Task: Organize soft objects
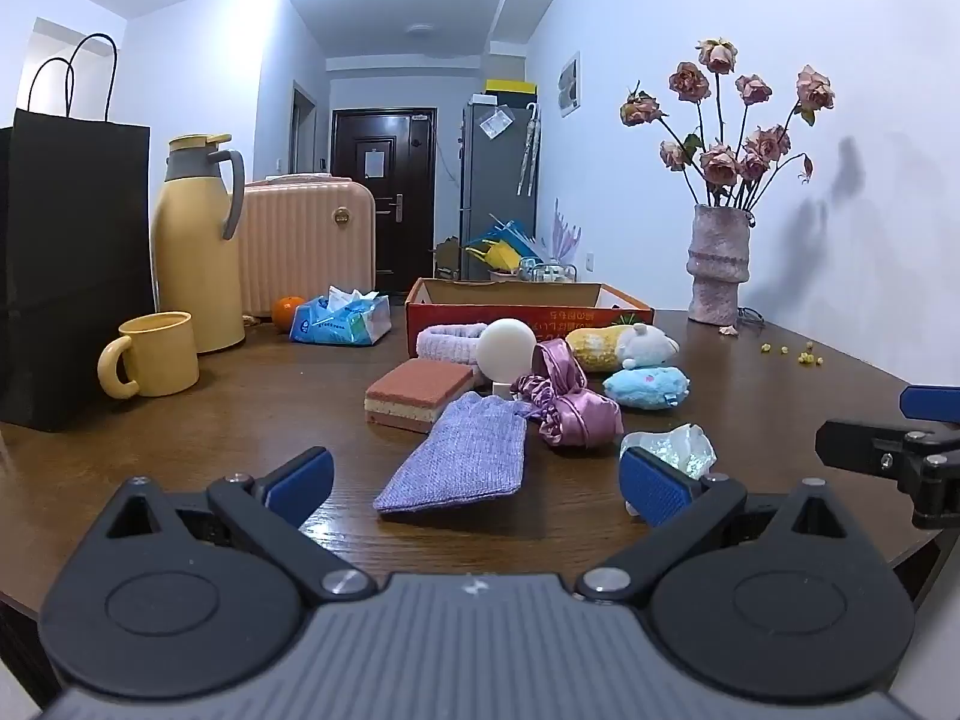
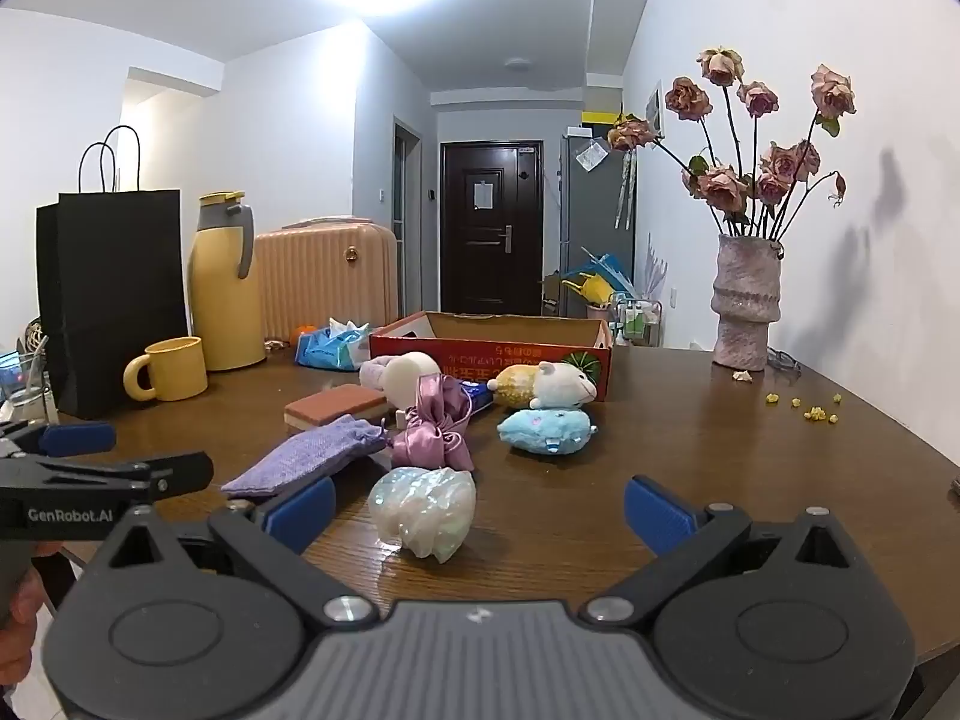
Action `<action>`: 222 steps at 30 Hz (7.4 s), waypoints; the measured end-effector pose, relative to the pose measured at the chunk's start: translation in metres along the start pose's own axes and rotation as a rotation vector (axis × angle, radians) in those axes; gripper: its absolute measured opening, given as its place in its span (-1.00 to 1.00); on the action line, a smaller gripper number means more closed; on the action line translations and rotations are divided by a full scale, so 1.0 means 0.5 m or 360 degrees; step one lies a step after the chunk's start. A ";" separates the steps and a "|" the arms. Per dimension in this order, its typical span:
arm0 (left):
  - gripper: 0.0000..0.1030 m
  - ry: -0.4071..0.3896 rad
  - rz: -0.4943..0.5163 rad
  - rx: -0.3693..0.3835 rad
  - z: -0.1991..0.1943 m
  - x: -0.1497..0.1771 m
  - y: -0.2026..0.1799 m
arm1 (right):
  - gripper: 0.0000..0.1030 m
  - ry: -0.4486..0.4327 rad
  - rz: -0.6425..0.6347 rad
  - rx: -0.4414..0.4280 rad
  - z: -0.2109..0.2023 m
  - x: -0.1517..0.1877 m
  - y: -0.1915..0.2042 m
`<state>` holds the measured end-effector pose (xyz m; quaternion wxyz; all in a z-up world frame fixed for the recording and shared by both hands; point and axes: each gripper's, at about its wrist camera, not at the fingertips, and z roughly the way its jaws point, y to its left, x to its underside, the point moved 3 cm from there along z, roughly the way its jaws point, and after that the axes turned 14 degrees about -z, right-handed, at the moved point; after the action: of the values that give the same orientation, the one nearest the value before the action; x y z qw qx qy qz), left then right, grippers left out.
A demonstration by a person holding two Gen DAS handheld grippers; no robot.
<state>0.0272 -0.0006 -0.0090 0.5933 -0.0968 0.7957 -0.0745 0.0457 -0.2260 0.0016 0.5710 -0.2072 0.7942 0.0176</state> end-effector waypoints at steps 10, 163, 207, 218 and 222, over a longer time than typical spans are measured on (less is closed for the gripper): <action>1.00 0.0010 -0.0026 -0.0008 -0.005 0.000 0.004 | 1.00 -0.0034 0.0005 0.0005 -0.012 -0.005 0.007; 1.00 0.0242 -0.0078 -0.0159 0.258 -0.040 0.062 | -0.12 0.0280 0.0115 -0.0182 0.352 0.007 -0.033; 0.39 0.0571 -0.0047 -0.0216 0.415 -0.008 0.020 | -0.11 0.0268 0.0309 -0.0039 0.357 0.041 -0.143; -0.15 0.0510 -0.0079 -0.0154 0.392 -0.022 0.020 | -0.11 0.0247 0.0256 0.0022 0.345 0.022 -0.148; -0.16 0.0474 -0.0090 -0.0139 0.383 -0.033 0.019 | -0.11 0.0221 0.0231 0.0053 0.341 0.005 -0.155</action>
<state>0.2148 0.0116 -0.0506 0.4615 -0.1326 0.8743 -0.0701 0.2254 -0.2527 -0.0437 0.5153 -0.1402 0.8449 0.0314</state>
